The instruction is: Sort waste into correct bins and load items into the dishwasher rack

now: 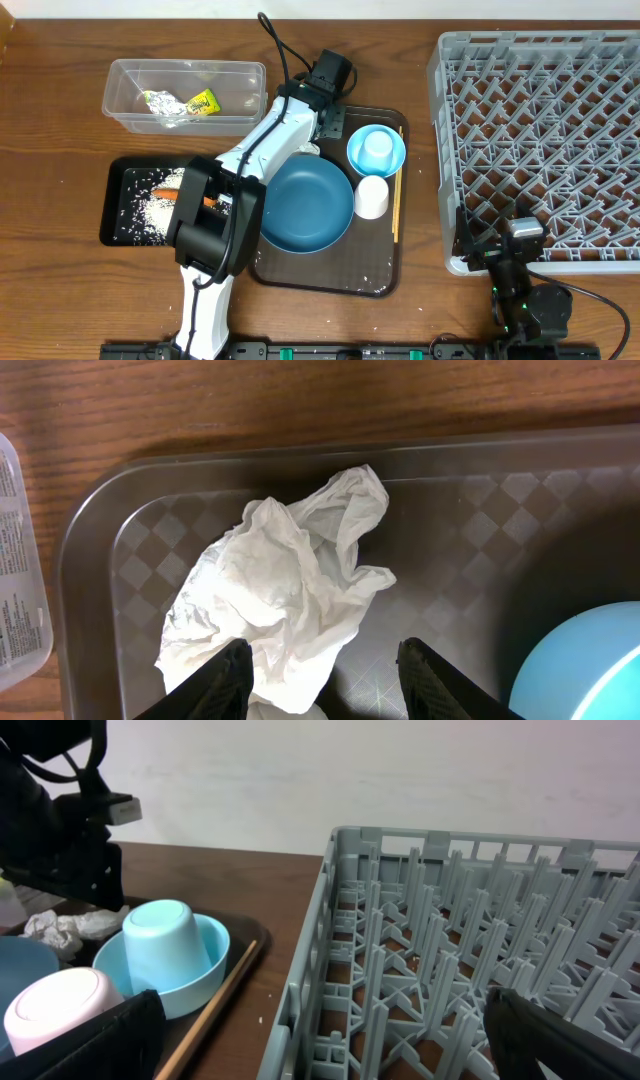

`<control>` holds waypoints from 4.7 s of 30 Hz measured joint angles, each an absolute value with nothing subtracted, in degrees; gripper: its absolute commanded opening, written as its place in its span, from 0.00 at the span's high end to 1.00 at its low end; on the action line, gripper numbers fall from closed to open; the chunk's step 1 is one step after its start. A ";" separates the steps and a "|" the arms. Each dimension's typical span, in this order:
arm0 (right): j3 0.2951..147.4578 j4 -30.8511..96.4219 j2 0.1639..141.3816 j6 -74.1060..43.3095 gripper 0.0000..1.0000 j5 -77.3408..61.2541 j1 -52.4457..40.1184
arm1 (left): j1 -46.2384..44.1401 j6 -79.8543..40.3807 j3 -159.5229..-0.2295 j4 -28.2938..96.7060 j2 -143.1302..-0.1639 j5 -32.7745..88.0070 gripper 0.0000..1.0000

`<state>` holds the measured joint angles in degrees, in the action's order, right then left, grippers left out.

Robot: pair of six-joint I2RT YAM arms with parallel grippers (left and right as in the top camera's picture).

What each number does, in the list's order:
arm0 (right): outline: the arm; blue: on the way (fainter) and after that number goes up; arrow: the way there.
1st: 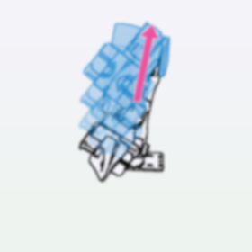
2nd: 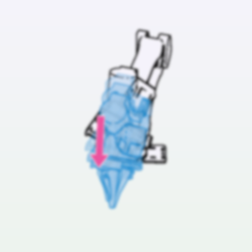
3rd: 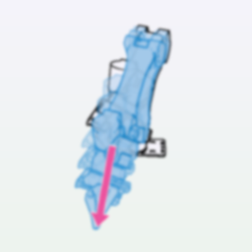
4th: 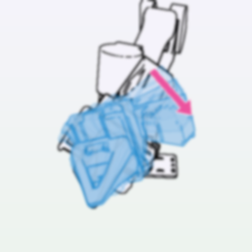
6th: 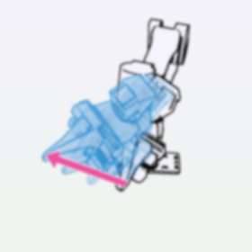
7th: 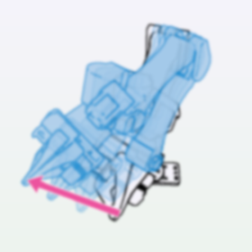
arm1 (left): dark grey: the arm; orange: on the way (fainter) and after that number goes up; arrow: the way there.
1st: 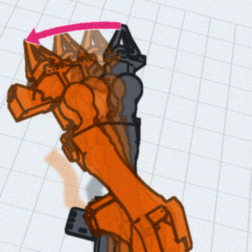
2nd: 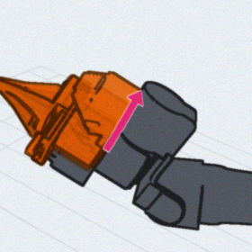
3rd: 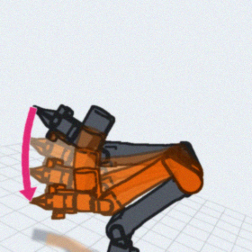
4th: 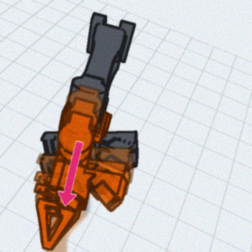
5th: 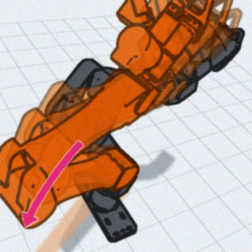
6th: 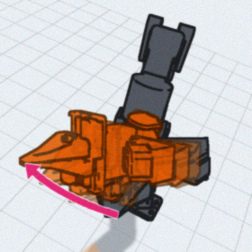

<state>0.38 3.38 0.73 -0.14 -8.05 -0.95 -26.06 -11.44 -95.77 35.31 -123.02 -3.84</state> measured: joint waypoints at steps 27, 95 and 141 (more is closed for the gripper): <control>0.38 3.38 0.73 -0.14 0.01 -8.05 -0.95 | -26.06 -10.44 -94.74 35.48 -123.28 -3.84 0.43; 0.38 3.38 0.73 -0.14 0.01 -8.08 -0.95 | -12.88 -14.85 -94.19 28.08 -107.68 -11.57 0.90; 0.38 3.38 0.73 -0.14 0.01 -8.05 -0.95 | -23.73 -24.21 -94.19 44.62 -120.03 0.95 0.25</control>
<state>0.38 3.38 0.73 -0.14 -8.05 -0.95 -23.73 -24.21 -94.19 44.62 -120.03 0.95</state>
